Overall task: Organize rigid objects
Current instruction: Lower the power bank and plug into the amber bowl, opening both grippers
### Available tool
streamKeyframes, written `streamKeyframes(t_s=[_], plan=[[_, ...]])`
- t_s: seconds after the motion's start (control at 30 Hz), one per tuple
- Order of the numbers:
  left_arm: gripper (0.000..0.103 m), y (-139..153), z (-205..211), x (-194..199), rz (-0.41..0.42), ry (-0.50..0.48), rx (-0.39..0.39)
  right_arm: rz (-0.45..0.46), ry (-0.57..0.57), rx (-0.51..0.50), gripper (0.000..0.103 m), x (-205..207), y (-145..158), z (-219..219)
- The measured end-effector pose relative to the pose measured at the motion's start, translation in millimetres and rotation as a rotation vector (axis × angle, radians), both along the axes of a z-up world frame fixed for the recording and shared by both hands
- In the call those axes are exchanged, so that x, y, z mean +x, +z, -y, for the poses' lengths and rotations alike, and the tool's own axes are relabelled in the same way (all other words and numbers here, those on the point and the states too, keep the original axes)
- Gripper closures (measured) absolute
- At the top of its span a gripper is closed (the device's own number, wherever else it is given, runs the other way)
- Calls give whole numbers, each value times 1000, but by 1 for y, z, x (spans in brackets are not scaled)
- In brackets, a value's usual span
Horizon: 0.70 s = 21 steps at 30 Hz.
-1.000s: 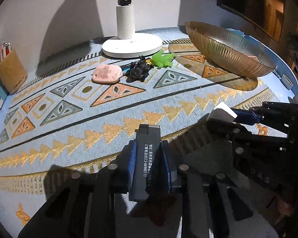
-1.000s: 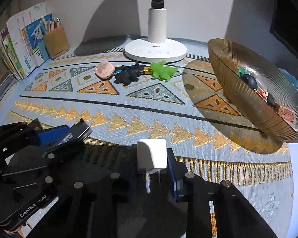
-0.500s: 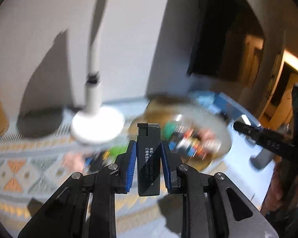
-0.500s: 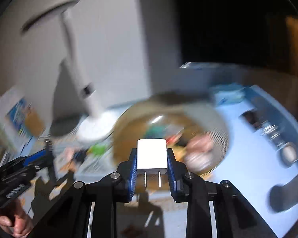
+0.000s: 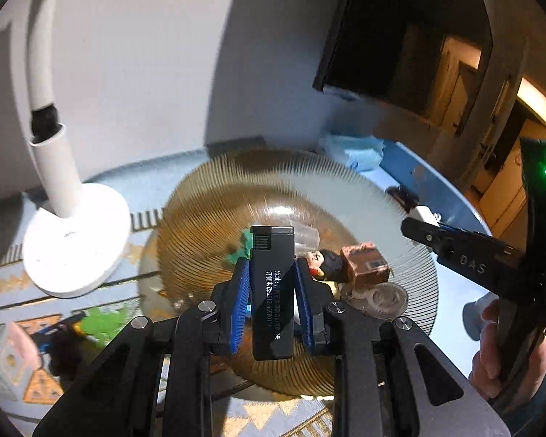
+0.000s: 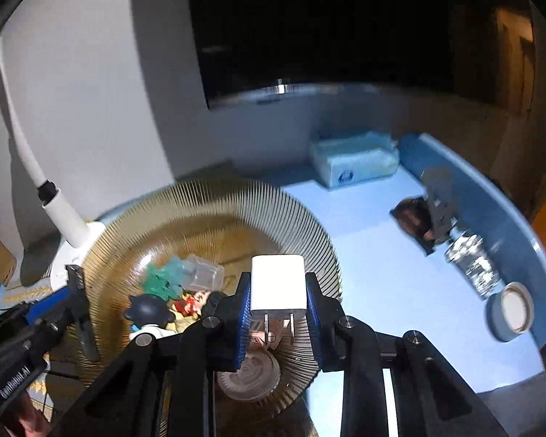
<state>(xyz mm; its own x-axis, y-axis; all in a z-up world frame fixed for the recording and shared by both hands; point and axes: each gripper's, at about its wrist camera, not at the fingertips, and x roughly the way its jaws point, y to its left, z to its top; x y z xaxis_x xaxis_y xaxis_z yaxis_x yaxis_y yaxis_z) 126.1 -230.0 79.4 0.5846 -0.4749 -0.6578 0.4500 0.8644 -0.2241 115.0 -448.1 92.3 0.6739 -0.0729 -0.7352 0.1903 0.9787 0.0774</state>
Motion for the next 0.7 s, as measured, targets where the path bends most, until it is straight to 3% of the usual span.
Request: streamKeyframes(t_s=[0.27, 0.33, 0.37, 0.4, 0.47, 0.7], plan=[[81, -7, 14, 7, -25, -23, 4, 0, -26, 0, 74, 8, -8, 8], [56, -3, 12, 7, -22, -12, 7, 3, -40, 29, 68, 7, -5, 13], [38, 2, 7, 5, -8, -4, 1, 14, -46, 40, 64, 5, -3, 15], [29, 9, 0, -1, 28, 11, -17, 35, -47, 55, 62, -1, 3, 16], [29, 23, -13, -13, 85, 25, -22, 62, -42, 67, 55, -11, 12, 14], [25, 64, -65, -54, 172, 62, -22, 133, 43, 98, 48, -50, 48, -24]])
